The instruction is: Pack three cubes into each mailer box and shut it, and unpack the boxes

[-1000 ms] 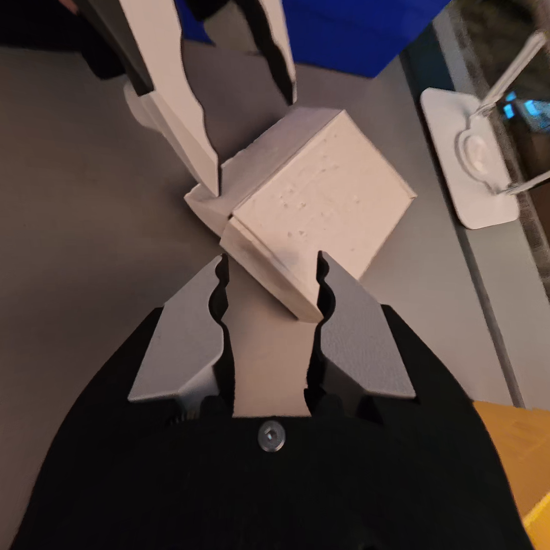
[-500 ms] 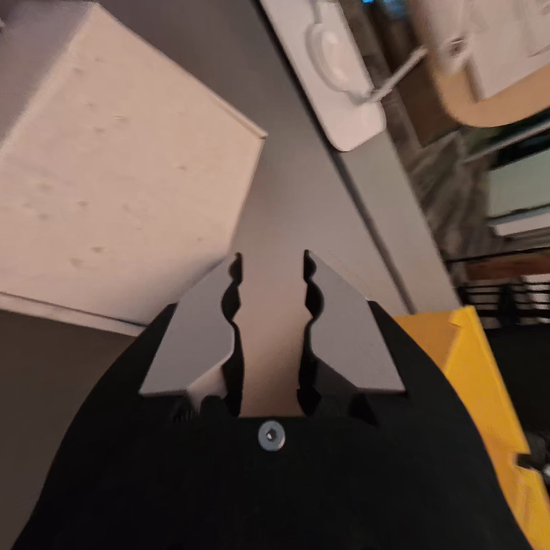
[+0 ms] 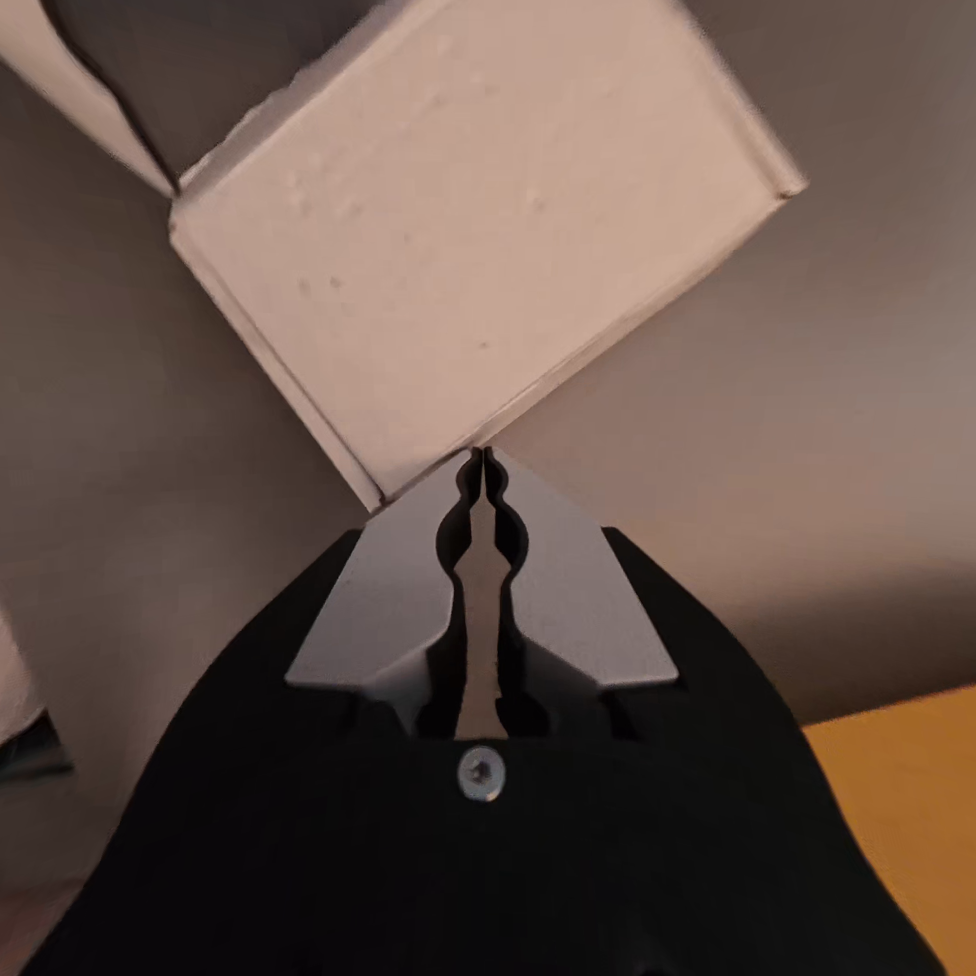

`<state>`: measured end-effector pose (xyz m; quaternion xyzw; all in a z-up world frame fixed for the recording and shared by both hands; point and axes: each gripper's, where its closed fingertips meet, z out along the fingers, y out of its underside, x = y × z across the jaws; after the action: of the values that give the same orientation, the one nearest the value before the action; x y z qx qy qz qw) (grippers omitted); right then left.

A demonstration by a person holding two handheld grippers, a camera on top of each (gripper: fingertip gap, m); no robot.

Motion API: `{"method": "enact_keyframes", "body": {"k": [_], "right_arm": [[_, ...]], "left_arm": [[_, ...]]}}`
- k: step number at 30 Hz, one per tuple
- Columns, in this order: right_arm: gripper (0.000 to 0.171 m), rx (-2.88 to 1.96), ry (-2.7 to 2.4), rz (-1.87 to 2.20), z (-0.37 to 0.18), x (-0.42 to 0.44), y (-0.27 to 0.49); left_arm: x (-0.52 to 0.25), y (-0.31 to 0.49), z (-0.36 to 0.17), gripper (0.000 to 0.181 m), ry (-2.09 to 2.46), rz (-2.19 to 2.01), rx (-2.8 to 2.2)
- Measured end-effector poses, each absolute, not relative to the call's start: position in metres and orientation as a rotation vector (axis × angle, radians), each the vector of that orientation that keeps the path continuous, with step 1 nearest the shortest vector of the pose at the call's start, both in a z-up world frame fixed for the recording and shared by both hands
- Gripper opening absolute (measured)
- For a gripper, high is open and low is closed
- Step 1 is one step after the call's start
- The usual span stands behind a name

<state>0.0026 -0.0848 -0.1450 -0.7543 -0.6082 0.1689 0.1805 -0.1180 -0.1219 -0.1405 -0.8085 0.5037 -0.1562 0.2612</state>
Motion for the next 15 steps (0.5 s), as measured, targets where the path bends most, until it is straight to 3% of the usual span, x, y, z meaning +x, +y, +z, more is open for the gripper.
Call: {"method": "enact_keyframes", "body": {"k": [1, 2, 6, 15], "right_arm": [[0.005, -2.123, -1.747, 0.455, -0.150, 0.006, -0.086], [0.023, -2.100, -1.760, 0.383, -0.155, 0.008, -0.079], [0.055, -1.945, -1.841, 0.224, -0.161, 0.003, -0.063], [0.046, -1.694, -2.049, 0.299, -0.161, -0.011, -0.090]], "left_arm": [[-0.119, -0.127, -0.140, 0.088, 1.402, -0.424, -2.177], [-0.120, -0.130, -0.140, 0.089, 1.425, -0.412, -2.172], [-0.127, -0.115, -0.136, 0.098, 1.352, -0.349, -2.174], [-0.123, -0.127, -0.146, 0.105, 1.448, -0.410, -2.167]]}}
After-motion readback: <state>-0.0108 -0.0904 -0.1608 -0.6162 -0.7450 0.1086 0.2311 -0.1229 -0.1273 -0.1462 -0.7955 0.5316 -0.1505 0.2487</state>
